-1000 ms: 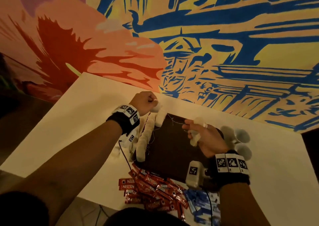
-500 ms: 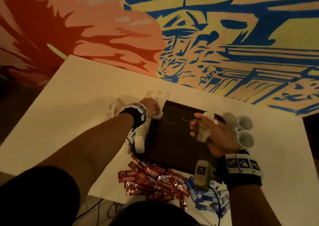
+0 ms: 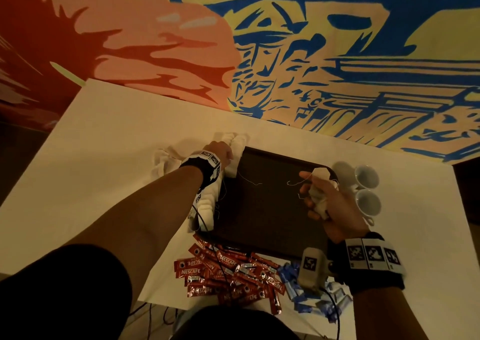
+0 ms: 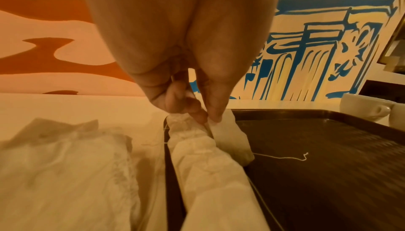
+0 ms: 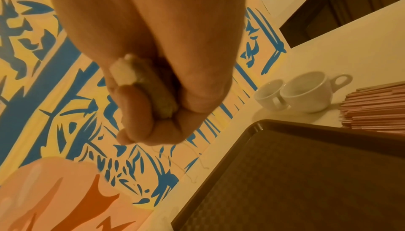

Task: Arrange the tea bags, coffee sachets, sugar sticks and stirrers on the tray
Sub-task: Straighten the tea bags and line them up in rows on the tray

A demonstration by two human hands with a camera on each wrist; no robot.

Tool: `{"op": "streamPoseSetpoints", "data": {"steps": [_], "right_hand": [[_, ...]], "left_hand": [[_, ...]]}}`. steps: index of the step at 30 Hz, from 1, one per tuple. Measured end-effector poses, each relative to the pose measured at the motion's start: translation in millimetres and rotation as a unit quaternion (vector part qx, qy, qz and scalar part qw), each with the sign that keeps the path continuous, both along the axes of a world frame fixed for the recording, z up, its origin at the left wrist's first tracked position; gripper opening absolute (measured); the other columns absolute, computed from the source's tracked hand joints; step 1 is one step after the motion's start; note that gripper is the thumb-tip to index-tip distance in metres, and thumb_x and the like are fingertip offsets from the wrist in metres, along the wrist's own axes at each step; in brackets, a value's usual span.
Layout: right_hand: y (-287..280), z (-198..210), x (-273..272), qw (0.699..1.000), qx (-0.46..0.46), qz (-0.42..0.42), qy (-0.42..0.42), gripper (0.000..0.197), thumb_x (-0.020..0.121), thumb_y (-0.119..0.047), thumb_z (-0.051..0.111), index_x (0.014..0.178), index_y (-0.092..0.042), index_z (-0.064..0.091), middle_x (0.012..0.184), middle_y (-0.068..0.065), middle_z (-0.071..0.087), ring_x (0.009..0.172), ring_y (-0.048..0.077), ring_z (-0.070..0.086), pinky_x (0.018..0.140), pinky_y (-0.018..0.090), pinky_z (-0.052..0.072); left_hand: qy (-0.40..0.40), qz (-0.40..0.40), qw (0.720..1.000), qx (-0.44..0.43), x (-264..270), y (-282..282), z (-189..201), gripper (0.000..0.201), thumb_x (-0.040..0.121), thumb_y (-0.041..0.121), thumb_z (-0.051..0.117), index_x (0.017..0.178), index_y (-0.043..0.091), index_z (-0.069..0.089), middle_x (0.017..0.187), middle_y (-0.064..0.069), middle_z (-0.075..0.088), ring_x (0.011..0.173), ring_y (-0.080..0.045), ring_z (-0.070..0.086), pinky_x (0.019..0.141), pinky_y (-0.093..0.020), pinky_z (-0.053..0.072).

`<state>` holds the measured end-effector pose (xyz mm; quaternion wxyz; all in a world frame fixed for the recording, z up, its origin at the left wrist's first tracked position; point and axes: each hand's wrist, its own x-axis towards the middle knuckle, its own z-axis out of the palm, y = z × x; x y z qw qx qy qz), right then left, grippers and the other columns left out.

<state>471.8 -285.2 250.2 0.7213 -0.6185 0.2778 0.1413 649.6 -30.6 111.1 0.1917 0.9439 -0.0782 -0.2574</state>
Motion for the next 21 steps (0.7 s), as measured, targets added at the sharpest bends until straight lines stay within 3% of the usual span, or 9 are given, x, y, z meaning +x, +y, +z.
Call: {"op": "streamPoseSetpoints", "data": {"steps": [8, 14, 18, 21], "right_hand": [[-4.3, 4.4, -0.8, 0.998, 0.036, 0.042, 0.006, 0.040, 0.104, -0.021, 0.035, 0.126, -0.007, 0.065, 0.087, 0.005, 0.056, 0.059, 0.012, 0.046, 0.040, 0.022, 0.035], [-1.9, 6.5, -2.1, 0.997, 0.007, 0.073, -0.010, 0.030, 0.106, -0.018, 0.044, 0.128, -0.011, 0.063, 0.099, 0.009, 0.066, 0.064, 0.013, 0.052, 0.044, 0.024, 0.040], [-1.6, 19.3, -4.5, 0.996, 0.012, 0.083, -0.041, 0.028, 0.106, -0.027, 0.050, 0.126, -0.014, 0.065, 0.103, 0.007, 0.074, 0.065, 0.012, 0.052, 0.047, 0.024, 0.041], [-0.1, 31.6, -5.0, 0.992, 0.013, 0.097, -0.079, 0.029, 0.105, -0.030, 0.051, 0.119, -0.008, 0.064, 0.109, 0.011, 0.075, 0.065, 0.013, 0.051, 0.046, 0.024, 0.041]], "left_hand": [[-0.014, -0.021, 0.999, 0.025, 7.2, -8.6, 10.9, 0.027, 0.088, 0.014, 0.067, 0.113, 0.023, 0.070, 0.132, -0.003, 0.060, 0.120, -0.026, 0.058, 0.098, -0.031, 0.045], [-0.037, 0.008, 0.999, 0.005, 1.2, -9.8, 46.2, 0.034, 0.090, 0.029, 0.068, 0.124, 0.026, 0.063, 0.135, -0.005, 0.050, 0.121, -0.027, 0.054, 0.100, -0.035, 0.043], [-0.089, 0.030, 0.990, -0.106, -23.0, -11.9, 97.0, 0.030, 0.090, 0.031, 0.069, 0.119, 0.023, 0.066, 0.115, 0.001, 0.058, 0.108, -0.018, 0.058, 0.094, -0.030, 0.042], [-0.111, 0.047, 0.971, -0.205, -51.4, -12.2, 138.8, 0.019, 0.091, 0.031, 0.070, 0.109, 0.025, 0.070, 0.103, 0.007, 0.065, 0.082, -0.003, 0.059, 0.085, -0.027, 0.045]]}}
